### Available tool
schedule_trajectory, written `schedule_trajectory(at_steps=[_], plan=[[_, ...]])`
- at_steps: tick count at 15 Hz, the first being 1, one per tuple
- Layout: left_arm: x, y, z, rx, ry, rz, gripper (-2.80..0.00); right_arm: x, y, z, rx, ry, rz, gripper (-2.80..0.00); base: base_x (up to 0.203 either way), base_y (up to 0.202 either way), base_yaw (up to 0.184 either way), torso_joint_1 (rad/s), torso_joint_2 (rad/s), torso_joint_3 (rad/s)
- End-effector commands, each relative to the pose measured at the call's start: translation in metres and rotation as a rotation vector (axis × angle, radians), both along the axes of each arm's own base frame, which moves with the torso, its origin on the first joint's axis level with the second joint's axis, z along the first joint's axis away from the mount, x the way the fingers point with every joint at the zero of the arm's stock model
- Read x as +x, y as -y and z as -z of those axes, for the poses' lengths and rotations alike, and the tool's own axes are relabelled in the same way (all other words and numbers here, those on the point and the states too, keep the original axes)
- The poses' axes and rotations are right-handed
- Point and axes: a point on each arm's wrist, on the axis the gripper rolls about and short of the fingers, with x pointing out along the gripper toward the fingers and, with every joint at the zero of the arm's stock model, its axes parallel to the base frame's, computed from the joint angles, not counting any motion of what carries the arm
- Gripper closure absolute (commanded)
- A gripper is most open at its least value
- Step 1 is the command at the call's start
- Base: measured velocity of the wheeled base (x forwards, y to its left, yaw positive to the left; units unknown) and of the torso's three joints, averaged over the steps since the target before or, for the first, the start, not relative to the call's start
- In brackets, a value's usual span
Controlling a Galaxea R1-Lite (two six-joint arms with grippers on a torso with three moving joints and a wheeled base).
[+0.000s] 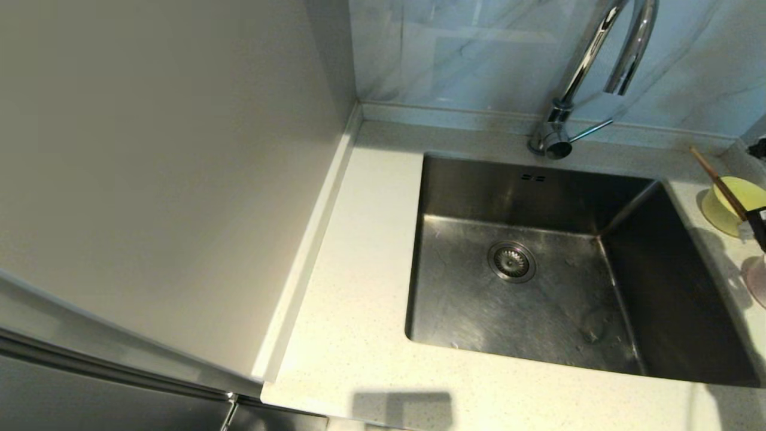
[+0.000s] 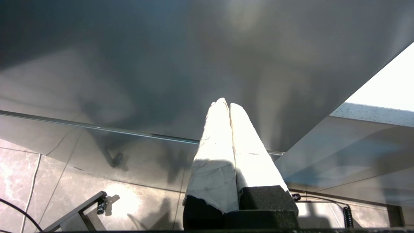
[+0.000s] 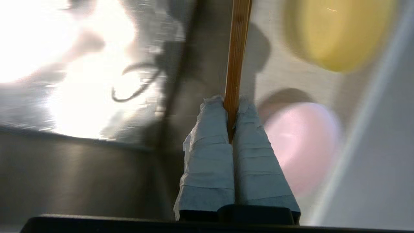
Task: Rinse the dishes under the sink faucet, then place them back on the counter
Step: Put the chopsticks into the sink
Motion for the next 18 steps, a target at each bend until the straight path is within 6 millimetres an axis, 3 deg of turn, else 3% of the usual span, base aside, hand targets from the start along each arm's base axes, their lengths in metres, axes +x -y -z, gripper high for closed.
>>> schedule_trajectory(at_steps=[1,4,10,18], plan=[[0.000,0.000,0.000,-0.001,0.003,0.000,0.00,-0.004,-0.024,0.007,0.047,-0.014,-0.044,0.00,0.000,0.000,0.000,0.000,0.00,0.000],[0.000,0.000,0.000,-0.001,0.003,0.000,0.00,0.018,-0.030,0.041,0.107,-0.086,-0.022,0.00,0.000,0.000,0.000,0.000,0.00,0.000],[0.000,0.000,0.000,-0.001,0.003,0.000,0.00,0.071,-0.033,0.121,-0.030,0.033,0.078,0.00,0.000,0.000,0.000,0.000,0.00,0.000],[0.000,0.000,0.000,-0.001,0.003,0.000,0.00,0.100,-0.048,0.191,-0.077,-0.050,0.089,0.00,0.000,0.000,0.000,0.000,0.00,0.000]])
